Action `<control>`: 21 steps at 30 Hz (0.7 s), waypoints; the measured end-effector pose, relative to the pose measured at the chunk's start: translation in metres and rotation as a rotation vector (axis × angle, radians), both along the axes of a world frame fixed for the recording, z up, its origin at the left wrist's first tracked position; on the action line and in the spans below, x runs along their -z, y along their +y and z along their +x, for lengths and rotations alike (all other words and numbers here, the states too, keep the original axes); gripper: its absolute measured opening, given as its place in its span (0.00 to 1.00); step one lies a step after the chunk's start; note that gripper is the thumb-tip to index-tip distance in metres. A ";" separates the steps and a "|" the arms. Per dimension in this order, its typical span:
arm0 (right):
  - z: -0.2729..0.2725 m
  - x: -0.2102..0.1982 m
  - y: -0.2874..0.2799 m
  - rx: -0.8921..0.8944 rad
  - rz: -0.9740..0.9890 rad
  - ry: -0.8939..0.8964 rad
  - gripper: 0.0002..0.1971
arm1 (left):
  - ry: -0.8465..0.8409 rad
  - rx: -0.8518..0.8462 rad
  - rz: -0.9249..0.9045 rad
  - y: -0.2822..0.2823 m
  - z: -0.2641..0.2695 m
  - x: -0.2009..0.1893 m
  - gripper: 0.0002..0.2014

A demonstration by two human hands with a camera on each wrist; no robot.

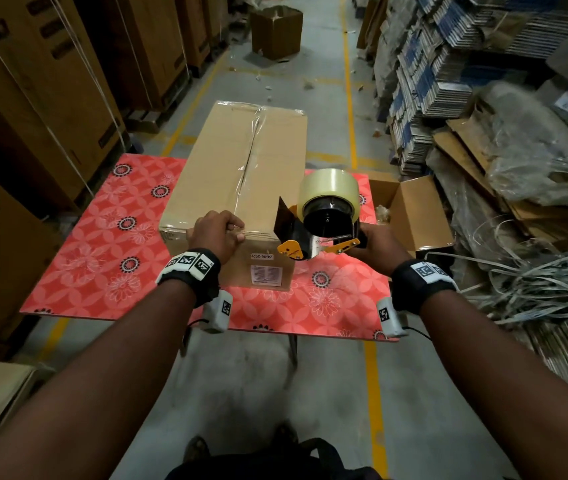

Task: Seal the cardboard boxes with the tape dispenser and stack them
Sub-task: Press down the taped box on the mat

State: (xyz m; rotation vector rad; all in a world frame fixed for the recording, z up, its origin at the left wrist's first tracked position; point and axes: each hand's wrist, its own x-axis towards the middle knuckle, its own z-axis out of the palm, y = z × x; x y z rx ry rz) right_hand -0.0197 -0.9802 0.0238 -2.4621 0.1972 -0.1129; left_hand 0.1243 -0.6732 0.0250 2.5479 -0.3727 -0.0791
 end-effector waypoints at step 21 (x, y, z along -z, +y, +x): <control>-0.019 0.011 -0.024 0.071 -0.032 0.069 0.15 | -0.010 0.093 -0.022 -0.042 -0.022 -0.001 0.09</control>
